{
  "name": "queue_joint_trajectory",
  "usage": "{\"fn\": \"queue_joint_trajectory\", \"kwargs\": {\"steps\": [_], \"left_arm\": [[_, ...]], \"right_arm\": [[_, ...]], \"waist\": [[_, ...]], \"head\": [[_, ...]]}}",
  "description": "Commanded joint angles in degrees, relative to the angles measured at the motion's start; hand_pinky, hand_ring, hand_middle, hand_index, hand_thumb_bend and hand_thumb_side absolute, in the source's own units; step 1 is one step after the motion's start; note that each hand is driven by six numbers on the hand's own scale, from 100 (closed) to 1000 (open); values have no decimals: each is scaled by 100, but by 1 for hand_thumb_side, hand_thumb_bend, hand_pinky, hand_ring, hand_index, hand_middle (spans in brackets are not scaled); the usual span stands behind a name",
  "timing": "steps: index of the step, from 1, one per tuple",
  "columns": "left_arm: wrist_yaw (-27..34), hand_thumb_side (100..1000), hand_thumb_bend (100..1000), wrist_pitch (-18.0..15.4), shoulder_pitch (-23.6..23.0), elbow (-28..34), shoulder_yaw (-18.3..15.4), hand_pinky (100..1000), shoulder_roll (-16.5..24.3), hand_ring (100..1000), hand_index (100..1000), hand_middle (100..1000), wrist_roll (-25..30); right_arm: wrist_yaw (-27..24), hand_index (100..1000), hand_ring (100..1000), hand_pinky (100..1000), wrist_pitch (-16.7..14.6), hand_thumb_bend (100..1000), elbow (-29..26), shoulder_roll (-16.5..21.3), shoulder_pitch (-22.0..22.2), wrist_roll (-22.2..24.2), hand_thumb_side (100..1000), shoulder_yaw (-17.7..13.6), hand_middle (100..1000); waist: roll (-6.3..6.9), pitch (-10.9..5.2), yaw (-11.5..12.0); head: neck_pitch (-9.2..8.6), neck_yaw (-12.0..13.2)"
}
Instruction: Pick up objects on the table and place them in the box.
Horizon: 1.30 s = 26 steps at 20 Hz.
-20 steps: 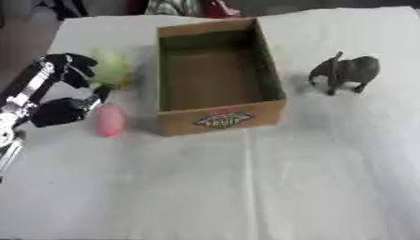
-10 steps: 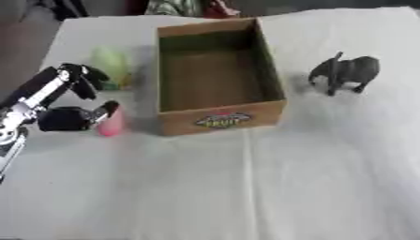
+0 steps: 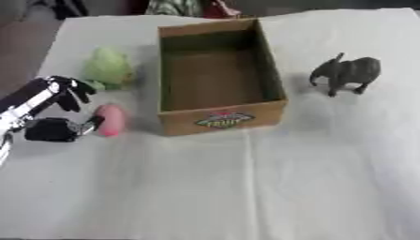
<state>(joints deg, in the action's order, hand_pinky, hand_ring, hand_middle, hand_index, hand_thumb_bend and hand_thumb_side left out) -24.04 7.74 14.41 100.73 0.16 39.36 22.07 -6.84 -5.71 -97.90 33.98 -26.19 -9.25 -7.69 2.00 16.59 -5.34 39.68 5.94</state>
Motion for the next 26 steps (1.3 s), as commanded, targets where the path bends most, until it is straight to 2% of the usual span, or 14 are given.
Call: {"fn": "queue_joint_trajectory", "kwargs": {"steps": [1, 8, 14, 26], "left_arm": [[-59, 379, 456, 10, 25, 48, -83, 630, 159, 588, 786, 613, 27], [-320, 436, 568, 70, 217, -68, 56, 650, 36, 610, 794, 641, -63], [-577, 441, 582, 25, 435, -137, 229, 662, -87, 617, 789, 646, -77], [-858, 310, 416, -84, 585, -325, 419, 654, -103, 594, 767, 615, 127]], "right_arm": [[8, 796, 679, 612, -16, 149, -46, 106, -46, 8, 100, -48, 707], [-5, 796, 680, 612, -23, 148, -42, 90, -53, 24, 100, -37, 707], [-9, 796, 680, 611, -26, 150, -38, 80, -53, 33, 100, -34, 707], [-9, 796, 680, 611, -24, 150, -39, 68, -55, 35, 100, -32, 707]], "waist": [[-24, -124, 3], [-62, -140, 15], [-89, -143, -4], [-80, -130, -20]], "head": [[-72, -3], [-74, -3], [-67, 5], [-60, 9]]}}
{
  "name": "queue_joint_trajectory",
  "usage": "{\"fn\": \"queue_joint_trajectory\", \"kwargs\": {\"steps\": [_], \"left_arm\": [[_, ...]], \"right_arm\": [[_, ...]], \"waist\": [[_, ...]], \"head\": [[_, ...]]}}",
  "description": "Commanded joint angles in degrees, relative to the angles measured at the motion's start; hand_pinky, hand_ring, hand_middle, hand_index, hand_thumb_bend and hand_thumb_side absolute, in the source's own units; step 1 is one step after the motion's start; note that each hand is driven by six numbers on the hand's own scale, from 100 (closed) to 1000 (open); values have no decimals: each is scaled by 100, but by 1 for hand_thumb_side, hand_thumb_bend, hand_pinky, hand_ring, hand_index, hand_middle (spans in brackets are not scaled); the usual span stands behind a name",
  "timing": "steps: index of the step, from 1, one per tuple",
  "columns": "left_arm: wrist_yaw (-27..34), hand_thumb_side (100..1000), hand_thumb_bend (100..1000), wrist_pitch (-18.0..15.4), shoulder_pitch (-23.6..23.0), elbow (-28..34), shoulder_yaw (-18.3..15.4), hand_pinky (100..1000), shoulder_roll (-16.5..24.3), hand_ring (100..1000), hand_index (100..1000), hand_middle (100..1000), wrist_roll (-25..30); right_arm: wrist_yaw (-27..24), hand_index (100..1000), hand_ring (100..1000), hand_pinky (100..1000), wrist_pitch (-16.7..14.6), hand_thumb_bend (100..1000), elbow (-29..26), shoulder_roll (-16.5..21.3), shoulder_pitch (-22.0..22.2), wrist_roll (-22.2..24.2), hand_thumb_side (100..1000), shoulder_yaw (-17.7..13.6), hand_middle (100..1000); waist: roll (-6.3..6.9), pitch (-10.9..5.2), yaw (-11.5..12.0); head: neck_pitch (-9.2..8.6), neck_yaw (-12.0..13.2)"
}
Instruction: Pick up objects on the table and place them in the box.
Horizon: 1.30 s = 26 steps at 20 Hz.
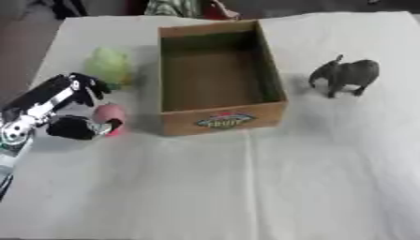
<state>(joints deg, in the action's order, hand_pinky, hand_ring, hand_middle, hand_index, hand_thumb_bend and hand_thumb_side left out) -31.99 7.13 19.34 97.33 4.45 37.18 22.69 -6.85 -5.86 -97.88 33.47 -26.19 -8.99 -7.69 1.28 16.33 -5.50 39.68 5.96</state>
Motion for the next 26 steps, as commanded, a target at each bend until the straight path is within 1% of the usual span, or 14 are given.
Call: {"fn": "queue_joint_trajectory", "kwargs": {"steps": [1, 3, 4, 5, 6, 7, 8, 9, 14, 21, 22, 23, 24, 26], "left_arm": [[-73, 310, 416, -29, 94, 7, -9, 654, 118, 594, 767, 615, 85], [-82, 310, 416, -36, 95, 1, -11, 654, 119, 594, 767, 615, 103], [-92, 197, 294, -35, 94, -7, -10, 642, 127, 572, 749, 592, 111], [-123, 190, 288, -32, 94, -26, -6, 642, 142, 571, 749, 591, 128], [-158, 138, 243, -32, 94, -44, -3, 637, 153, 563, 745, 583, 144], [-191, 138, 243, -36, 95, -57, -2, 637, 159, 563, 745, 583, 157], [-219, 100, 204, -39, 94, -69, -2, 634, 164, 558, 742, 578, 168], [-244, 100, 198, -44, 92, -79, -3, 634, 167, 557, 741, 577, 177], [-324, 100, 111, -54, 99, -108, -9, 609, 169, 530, 721, 548, 161], [-350, 100, 111, -54, 103, -124, -1, 609, 167, 530, 721, 548, 125], [-351, 123, 100, -53, 104, -124, -3, 542, 168, 459, 641, 470, 124], [-388, 180, 100, -17, 153, -82, -61, 444, 166, 354, 531, 362, 88], [-447, 196, 100, 48, 204, 11, -167, 413, 158, 321, 498, 328, 22], [-516, 215, 100, 205, 222, 212, -333, 379, 146, 288, 465, 293, -148]], "right_arm": [[-7, 796, 680, 611, -10, 150, -41, 120, -54, 7, 100, -33, 707], [-5, 796, 680, 611, -9, 150, -41, 120, -53, 5, 100, -33, 707], [-5, 796, 680, 612, -9, 148, -41, 120, -53, 5, 100, -34, 708], [-7, 796, 680, 612, -9, 147, -41, 118, -54, 4, 100, -36, 708], [-9, 796, 680, 612, -9, 146, -41, 116, -54, 4, 100, -36, 708], [-10, 796, 680, 612, -9, 146, -41, 116, -53, 5, 100, -36, 708], [-10, 796, 680, 612, -8, 147, -41, 116, -51, 5, 100, -38, 708], [-11, 796, 680, 612, -8, 147, -40, 116, -49, 3, 100, -39, 708], [-12, 796, 680, 612, -7, 149, -41, 116, -48, -1, 100, -42, 708], [-11, 796, 680, 612, -6, 149, -40, 114, -47, -3, 100, -42, 708], [-11, 796, 680, 612, -6, 145, -40, 114, -47, -3, 100, -42, 707], [-10, 797, 680, 612, -4, 147, -36, 116, -36, -8, 100, -48, 708], [-9, 797, 680, 612, -3, 146, -36, 118, -29, -14, 100, -55, 708], [-9, 797, 680, 612, -2, 147, -38, 117, -30, -19, 100, -56, 708]], "waist": [[-8, -103, -5], [-8, -103, -5], [-6, -102, -5], [-3, -101, -5], [0, -101, -4], [1, -101, -3], [2, -101, -3], [3, -102, -3], [0, -103, -4], [-1, -103, -5], [-2, -103, -5], [-6, -115, 13], [-8, -118, 25], [-9, -117, 23]], "head": [[-60, 7], [-60, 7], [-59, 6], [-58, 5], [-59, 3], [-59, 1], [-59, 0], [-59, -1], [-57, -3], [-57, -3], [-57, -4], [-51, -18], [-54, -27], [-62, -24]]}}
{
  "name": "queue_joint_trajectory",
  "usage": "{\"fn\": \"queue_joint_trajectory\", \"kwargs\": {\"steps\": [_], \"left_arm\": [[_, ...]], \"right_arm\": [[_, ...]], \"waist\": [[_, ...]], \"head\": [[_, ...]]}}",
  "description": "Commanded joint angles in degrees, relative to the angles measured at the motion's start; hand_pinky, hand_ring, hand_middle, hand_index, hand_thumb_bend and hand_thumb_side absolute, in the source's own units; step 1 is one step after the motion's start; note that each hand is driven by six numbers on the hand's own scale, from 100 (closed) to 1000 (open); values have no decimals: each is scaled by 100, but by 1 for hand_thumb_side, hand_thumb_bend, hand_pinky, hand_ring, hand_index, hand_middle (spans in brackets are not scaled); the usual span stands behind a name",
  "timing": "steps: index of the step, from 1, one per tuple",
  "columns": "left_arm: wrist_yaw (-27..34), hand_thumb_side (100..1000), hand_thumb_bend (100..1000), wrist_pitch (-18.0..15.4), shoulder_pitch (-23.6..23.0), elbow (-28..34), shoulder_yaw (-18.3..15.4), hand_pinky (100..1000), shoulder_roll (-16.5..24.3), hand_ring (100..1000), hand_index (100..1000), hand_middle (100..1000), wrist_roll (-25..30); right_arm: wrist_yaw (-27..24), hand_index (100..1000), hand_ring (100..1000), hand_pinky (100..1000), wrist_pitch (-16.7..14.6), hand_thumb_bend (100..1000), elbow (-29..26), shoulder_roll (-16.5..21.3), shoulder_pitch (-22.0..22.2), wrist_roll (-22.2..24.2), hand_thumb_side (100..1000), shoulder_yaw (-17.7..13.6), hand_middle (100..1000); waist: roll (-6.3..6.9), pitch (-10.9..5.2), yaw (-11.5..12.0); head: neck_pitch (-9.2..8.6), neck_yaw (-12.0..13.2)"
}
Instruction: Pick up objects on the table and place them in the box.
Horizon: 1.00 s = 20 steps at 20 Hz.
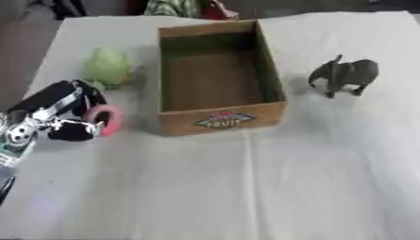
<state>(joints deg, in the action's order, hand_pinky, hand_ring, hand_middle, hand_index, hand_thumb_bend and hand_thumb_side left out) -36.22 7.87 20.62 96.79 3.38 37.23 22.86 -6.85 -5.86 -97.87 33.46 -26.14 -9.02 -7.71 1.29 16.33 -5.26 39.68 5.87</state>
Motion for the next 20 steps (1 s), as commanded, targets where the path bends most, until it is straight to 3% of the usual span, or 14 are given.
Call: {"fn": "queue_joint_trajectory", "kwargs": {"steps": [1, 12, 17, 20], "left_arm": [[-106, 218, 100, 205, 100, 345, -265, 374, 137, 283, 461, 288, -262], [104, 200, 100, 334, 365, 316, -78, 332, 141, 243, 428, 246, -1432], [109, 183, 100, 464, 547, 211, 23, 318, 109, 234, 421, 237, -1619], [112, 179, 100, 516, 948, 87, 164, 310, 14, 227, 416, 230, -1584]], "right_arm": [[-9, 797, 680, 612, -1, 146, -39, 118, -34, -17, 100, -55, 708], [-13, 797, 680, 612, 0, 148, -45, 105, -42, -12, 100, -48, 709], [-16, 797, 680, 612, 0, 149, -41, 99, -41, -4, 100, -39, 709], [-22, 797, 680, 612, 1, 149, -39, 82, -52, 10, 100, -23, 709]], "waist": [[-11, -117, -2], [-17, -142, -24], [-27, -155, -46], [-37, -162, -73]], "head": [[-64, -13], [-84, 22], [-83, 41], [-89, 57]]}}
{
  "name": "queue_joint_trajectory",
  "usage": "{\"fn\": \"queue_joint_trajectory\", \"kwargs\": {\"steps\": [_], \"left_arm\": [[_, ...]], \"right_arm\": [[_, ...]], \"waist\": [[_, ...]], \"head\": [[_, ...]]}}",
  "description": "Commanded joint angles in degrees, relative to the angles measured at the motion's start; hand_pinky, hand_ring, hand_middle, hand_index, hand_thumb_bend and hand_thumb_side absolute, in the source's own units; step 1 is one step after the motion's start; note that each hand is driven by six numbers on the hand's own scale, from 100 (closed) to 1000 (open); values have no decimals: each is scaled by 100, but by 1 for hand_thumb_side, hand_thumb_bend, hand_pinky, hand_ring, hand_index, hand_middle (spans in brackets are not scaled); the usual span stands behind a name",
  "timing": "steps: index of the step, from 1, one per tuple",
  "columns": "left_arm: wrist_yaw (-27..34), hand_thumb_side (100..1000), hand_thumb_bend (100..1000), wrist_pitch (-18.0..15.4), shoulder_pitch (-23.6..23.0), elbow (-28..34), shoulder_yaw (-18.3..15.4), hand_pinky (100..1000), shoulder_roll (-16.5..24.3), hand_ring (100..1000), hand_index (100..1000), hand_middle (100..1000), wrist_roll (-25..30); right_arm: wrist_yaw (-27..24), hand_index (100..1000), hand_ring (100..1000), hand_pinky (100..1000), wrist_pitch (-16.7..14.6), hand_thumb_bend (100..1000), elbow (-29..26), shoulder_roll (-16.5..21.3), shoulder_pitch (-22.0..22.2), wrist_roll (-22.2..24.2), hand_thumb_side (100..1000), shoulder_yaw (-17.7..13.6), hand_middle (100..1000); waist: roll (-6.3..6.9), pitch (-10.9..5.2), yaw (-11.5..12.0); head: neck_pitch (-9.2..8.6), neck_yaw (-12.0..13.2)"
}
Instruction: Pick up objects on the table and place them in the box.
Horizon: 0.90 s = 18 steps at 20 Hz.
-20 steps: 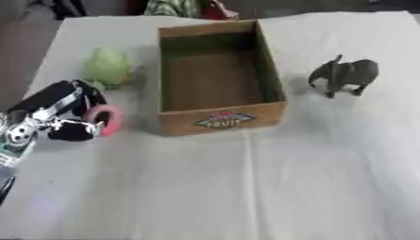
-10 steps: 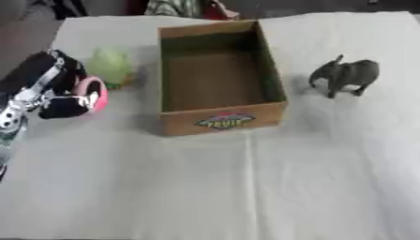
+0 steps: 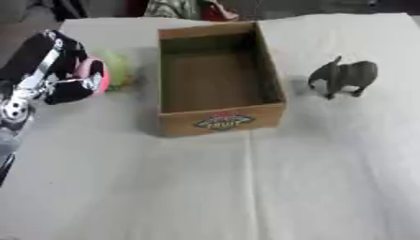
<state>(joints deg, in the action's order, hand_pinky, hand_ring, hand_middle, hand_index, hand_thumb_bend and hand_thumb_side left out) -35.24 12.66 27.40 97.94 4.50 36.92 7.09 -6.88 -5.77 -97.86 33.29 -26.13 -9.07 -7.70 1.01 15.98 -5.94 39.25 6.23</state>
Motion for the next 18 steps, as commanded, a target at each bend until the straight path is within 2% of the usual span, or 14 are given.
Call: {"fn": "queue_joint_trajectory", "kwargs": {"steps": [1, 7, 14, 18], "left_arm": [[12, 179, 100, 36, 430, -96, 101, 309, 6, 226, 416, 229, 10], [-10, 179, 100, -73, 1106, -450, 337, 305, -234, 222, 413, 225, 99], [-57, 179, 100, -150, 1205, -571, 371, 305, -281, 222, 413, 225, 90], [-49, 183, 100, -331, 1595, -648, 700, 302, -670, 217, 409, 220, 238]], "right_arm": [[-20, 797, 680, 612, -8, 149, -39, 95, -55, 19, 100, -21, 709], [-22, 797, 680, 612, -7, 150, -35, 77, -62, 34, 100, -8, 709], [-23, 797, 680, 612, -8, 150, -32, 76, -63, 36, 100, -8, 709], [-51, 797, 679, 612, 0, 153, -28, -14, -137, 117, 100, 84, 709]], "waist": [[-12, -127, -11], [-25, -122, -50], [-27, -120, -51], [-67, -150, -249]], "head": [[-50, 25], [-71, 30], [-75, 28], [-98, 176]]}}
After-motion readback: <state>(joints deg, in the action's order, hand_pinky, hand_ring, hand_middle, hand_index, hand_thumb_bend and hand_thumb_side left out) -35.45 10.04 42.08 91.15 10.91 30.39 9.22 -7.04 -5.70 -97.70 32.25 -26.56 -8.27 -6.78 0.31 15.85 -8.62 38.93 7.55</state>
